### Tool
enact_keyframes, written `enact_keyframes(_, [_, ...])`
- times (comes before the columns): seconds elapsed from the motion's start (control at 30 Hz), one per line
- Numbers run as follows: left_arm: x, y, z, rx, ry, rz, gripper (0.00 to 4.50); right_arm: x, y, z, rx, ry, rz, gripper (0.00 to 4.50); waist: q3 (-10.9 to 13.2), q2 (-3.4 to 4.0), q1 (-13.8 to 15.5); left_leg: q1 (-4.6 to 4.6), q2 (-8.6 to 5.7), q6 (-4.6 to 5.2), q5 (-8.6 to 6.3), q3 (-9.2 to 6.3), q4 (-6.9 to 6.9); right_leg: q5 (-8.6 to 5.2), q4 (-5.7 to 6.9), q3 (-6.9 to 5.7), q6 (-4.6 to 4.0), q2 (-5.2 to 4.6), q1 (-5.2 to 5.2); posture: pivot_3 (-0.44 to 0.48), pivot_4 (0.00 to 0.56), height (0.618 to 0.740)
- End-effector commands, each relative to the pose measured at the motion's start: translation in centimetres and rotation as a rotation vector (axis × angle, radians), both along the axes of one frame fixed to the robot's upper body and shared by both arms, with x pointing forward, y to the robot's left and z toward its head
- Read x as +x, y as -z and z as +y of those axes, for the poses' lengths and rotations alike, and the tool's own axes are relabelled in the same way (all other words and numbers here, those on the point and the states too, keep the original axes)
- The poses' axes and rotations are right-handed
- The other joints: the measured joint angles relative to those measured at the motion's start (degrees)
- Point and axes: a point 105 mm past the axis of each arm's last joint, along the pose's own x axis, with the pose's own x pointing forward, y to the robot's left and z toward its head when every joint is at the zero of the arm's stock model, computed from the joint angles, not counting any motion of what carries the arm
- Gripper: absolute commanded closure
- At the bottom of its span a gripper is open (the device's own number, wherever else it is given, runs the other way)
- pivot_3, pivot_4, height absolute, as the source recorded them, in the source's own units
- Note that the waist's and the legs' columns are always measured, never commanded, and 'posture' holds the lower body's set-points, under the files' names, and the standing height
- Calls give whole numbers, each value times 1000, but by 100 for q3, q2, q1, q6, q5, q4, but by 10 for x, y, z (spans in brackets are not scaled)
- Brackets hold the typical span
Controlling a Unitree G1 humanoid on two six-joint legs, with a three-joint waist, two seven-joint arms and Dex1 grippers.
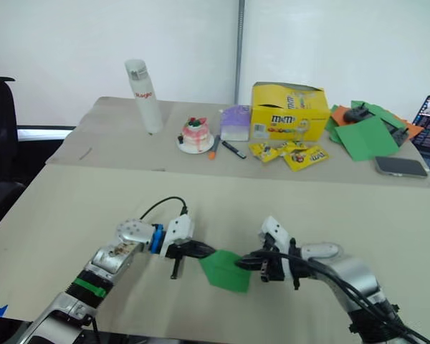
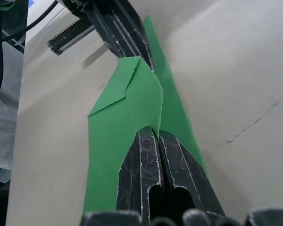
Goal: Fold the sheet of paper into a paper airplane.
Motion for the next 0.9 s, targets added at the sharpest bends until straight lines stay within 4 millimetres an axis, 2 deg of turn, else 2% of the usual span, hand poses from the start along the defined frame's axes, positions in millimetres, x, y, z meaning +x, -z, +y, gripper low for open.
enact_keyframes(0.03, [9,-27,-2,-147,-70,-3,4478,5,7,-3,-27,4,1,4500,0,-1,-2,-1,2,0,0,0,0,0,1,0,0,0,-1,0,150,722])
enact_keyframes(0.13, [13,-49,-3,-272,-108,9,4478,6,8,-1,-31,-5,4,4500,-2,-10,-1,-1,7,0,0,-1,1,0,1,0,0,-3,0,0,150,722])
enact_keyframes(0.27, [7,-50,-2,-286,-94,19,4478,7,9,-1,-36,-8,4,4500,-5,-11,-13,4,8,0,0,-1,0,0,1,0,0,-3,4,0,150,722])
enact_keyframes(0.5, [-2,-13,-3,-134,-50,4,4478,8,6,-1,-5,26,11,4500,-6,-12,-13,8,7,0,0,-1,-5,0,0,2,-1,-4,7,0,150,722])
enact_keyframes(0.6, [-1,-6,-5,-122,-49,-1,4478,7,5,-1,1,32,13,4500,-5,-13,-8,8,7,0,0,0,-5,0,-2,2,-1,-4,8,0,150,722])
enact_keyframes(0.7, [-3,9,-1,-38,-17,-36,4478,8,5,-1,-2,44,6,4500,-5,-12,-9,9,8,0,0,0,-5,0,-2,2,-1,-5,9,0,150,722])
enact_keyframes(0.8, [2,19,3,12,-18,-52,4478,11,8,-4,-24,79,-6,4500,-9,-17,3,13,9,0,0,0,-5,1,-2,2,-2,-6,14,0,150,722])
enact_keyframes(0.9, [7,24,7,34,-21,-60,4478,17,3,-4,16,134,3,4500,-12,-22,2,29,13,-1,0,0,-5,0,-4,1,-2,-7,32,0,150,722])
